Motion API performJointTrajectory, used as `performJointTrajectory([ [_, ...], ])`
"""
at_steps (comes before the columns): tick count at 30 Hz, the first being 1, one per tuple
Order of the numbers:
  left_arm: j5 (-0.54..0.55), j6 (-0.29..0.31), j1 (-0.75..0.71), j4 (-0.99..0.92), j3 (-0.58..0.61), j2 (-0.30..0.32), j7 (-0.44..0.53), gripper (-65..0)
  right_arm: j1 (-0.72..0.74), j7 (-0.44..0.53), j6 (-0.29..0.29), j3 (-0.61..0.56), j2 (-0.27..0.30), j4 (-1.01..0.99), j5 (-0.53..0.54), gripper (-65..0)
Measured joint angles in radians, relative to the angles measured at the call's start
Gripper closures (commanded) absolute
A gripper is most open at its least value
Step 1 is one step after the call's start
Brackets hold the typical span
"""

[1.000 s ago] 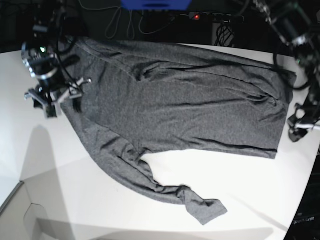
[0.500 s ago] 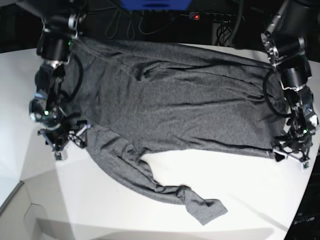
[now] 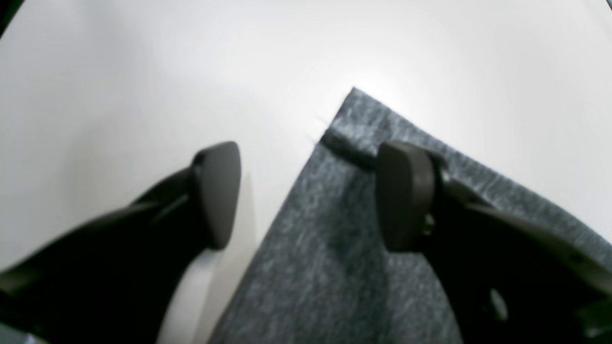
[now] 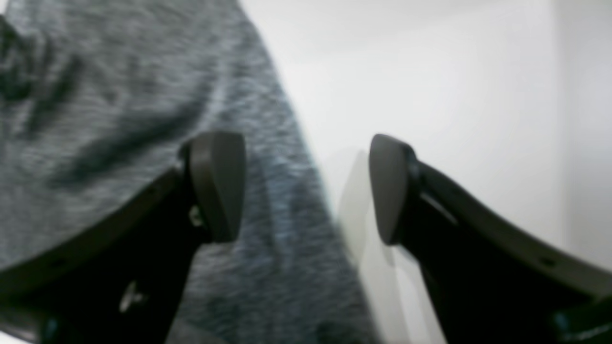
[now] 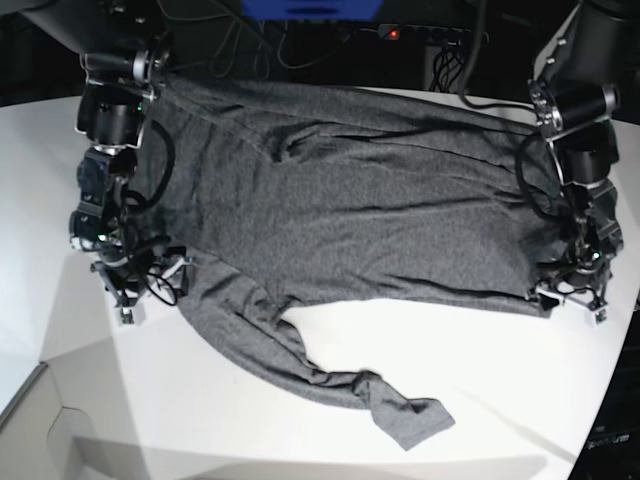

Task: Layout the t-shirt on the table in an organized manner, then fold the t-shirt properly
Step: 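Reach both grippers down the shirt sides and grasp the side edges, then lift the side edges with both grippers and fold them toward the collar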

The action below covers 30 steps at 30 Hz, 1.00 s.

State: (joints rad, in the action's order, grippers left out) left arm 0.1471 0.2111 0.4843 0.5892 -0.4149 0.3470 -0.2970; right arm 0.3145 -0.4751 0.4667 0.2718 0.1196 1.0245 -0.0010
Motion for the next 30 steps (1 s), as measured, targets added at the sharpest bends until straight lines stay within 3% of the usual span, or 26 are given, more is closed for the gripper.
performJointTrajectory([
  [7,0.006,-0.003,-0.001,-0.029,0.180,-0.001,0.097,-42.9,-0.027,0.028,-0.007,-0.079,-0.002,0.010,0.001,-40.6],
  [13,0.006,-0.005,0.028,-0.093,0.185,-0.014,0.148,-42.9,-0.047,0.050,-0.007,-0.081,-0.004,0.013,0.008,-40.2],
  [17,0.001,-0.005,0.077,-0.179,0.188,-0.015,0.174,-42.3,-0.054,0.052,-0.007,-0.081,-0.003,0.014,0.008,-33.5],
  [18,0.002,-0.005,0.081,-0.195,0.188,-0.015,0.198,-40.6,-0.059,0.059,-0.007,-0.081,-0.003,0.017,0.009,-31.3],
  [20,0.002,-0.005,0.084,-0.229,0.188,-0.014,0.253,-30.9,-0.066,0.072,-0.007,-0.081,-0.003,0.021,0.013,-27.8],
  [24,0.010,-0.006,0.084,-0.254,0.188,-0.011,0.293,-1.0,-0.072,0.050,-0.007,-0.081,-0.001,0.035,0.016,-23.1],
  [27,0.014,-0.006,0.084,-0.254,0.188,-0.012,0.295,-2.1,-0.082,0.030,-0.004,-0.083,-0.004,0.061,0.015,-16.0],
  [30,0.014,-0.005,0.083,-0.249,0.188,-0.012,0.291,0.0,-0.108,0.006,-0.003,-0.084,-0.007,0.111,0.013,-3.8],
])
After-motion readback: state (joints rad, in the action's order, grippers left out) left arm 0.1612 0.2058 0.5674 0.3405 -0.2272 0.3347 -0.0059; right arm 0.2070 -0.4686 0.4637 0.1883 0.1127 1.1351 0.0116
